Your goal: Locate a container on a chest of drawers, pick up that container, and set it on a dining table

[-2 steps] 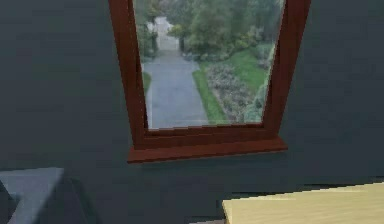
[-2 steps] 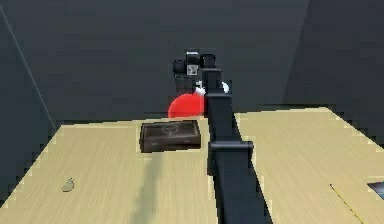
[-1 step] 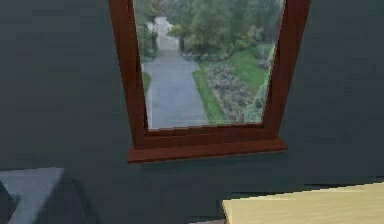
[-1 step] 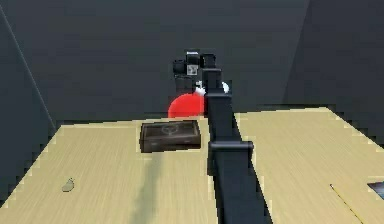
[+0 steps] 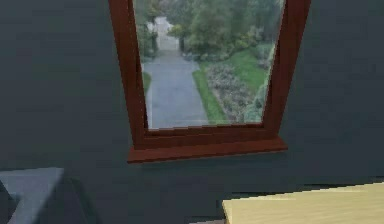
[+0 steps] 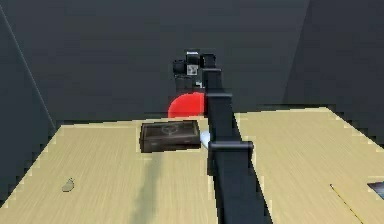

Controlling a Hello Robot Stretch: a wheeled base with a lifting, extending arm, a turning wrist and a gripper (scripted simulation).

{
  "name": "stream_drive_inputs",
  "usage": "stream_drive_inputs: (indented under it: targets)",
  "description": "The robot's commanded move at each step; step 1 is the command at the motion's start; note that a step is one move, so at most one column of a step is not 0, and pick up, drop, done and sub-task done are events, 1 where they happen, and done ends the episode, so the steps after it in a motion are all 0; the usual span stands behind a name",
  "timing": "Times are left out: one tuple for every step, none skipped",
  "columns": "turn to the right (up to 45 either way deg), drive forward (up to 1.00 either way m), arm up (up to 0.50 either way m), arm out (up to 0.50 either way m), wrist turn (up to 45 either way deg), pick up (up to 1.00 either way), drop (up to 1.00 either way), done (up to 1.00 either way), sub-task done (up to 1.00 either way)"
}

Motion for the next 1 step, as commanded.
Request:
stream_drive_inputs:
  targets:
    - [0.0, 0.0, 0.04, 0.0, 0.0, 0.0, 0.0, 0.0, 0.0]
